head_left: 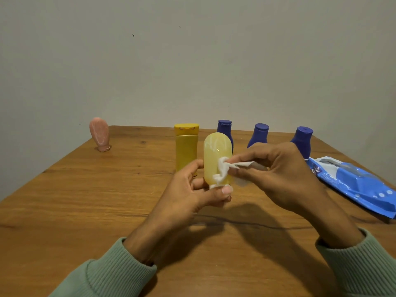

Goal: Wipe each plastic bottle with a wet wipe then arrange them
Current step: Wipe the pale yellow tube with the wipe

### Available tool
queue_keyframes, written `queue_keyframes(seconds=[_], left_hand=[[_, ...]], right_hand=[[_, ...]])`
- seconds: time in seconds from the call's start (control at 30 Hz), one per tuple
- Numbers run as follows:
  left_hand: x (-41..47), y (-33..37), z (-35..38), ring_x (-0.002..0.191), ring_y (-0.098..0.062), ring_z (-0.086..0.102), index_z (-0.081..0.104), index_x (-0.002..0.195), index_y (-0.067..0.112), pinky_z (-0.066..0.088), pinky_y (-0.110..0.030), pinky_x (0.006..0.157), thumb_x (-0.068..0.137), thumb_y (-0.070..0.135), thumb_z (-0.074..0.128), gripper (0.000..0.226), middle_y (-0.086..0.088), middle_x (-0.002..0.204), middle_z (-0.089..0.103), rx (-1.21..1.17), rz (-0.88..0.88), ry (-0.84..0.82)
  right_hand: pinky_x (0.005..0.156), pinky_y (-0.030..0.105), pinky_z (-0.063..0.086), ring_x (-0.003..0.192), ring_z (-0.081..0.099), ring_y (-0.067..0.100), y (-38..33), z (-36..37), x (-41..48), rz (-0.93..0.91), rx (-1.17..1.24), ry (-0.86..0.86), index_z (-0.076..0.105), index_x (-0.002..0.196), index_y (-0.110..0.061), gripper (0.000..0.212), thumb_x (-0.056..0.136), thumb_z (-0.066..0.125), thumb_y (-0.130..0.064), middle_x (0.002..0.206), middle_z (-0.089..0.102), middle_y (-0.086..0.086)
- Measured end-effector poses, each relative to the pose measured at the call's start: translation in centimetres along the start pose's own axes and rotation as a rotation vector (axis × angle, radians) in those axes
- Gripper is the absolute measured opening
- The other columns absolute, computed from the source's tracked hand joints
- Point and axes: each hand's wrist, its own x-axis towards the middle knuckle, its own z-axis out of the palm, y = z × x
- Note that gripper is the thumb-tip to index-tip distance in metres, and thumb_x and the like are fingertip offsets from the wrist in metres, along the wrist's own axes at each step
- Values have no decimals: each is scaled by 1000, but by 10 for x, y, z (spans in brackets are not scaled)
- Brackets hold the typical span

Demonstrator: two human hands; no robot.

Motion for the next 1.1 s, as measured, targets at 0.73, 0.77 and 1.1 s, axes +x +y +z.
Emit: queue_keyframes(seconds=[0.73,0.77,1.1], left_hand=[[3,-16,1,90,-17,72,56,128,24,56,-33,78,71,9,84,66,-3,99,75,248,86,36],[3,-16,1,90,-18,72,56,128,24,57,-35,79,71,10,85,66,-2,99,75,268,91,30],[0,-14,3,91,-8,69,62,112,36,58,-35,79,74,21,83,47,10,100,72,468,160,74]], right_hand=[[75,6,44,93,56,-3,-1,8,-4,-197,-164,171,66,101,-27,26,80,70,-13,90,58,-21],[75,5,44,92,56,-4,0,7,-4,-203,-184,212,64,101,-29,28,79,70,-12,90,58,-20],[79,8,45,89,55,-1,-3,17,-8,-230,-258,192,70,103,-16,24,80,70,-9,97,62,-7]])
